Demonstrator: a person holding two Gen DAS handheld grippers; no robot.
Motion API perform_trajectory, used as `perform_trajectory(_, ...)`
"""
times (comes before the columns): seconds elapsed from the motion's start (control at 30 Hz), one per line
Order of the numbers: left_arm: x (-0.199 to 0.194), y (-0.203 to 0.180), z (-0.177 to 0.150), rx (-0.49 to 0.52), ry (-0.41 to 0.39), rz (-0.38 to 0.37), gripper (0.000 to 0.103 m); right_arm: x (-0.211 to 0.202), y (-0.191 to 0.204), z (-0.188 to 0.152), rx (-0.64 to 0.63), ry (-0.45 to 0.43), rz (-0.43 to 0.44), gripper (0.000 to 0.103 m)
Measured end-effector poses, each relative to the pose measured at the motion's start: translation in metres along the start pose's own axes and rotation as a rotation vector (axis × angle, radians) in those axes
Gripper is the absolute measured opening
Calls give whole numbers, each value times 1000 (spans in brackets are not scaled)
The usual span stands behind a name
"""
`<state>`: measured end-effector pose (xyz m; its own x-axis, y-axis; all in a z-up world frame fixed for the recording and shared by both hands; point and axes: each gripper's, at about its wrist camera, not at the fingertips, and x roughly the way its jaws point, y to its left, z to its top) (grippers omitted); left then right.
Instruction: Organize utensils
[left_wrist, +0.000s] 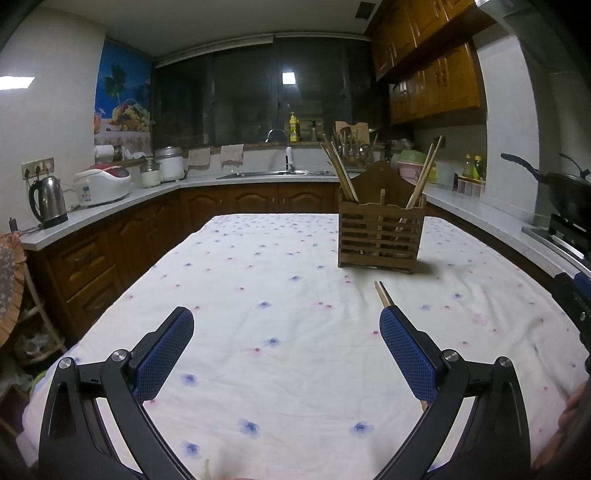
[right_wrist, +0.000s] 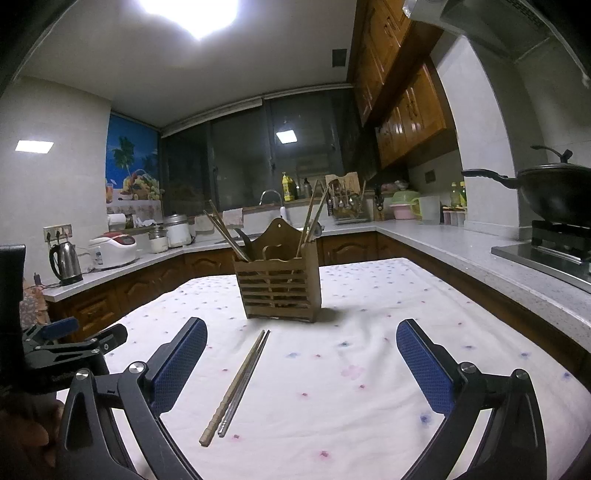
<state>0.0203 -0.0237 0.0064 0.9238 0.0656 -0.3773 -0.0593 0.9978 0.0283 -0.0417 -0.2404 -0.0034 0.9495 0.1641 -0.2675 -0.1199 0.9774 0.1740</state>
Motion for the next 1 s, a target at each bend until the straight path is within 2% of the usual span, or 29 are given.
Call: perform_trajectory(1.0, 1, -2, 1, 6, 10, -13, 103, 2, 8, 2, 5, 11, 8, 103)
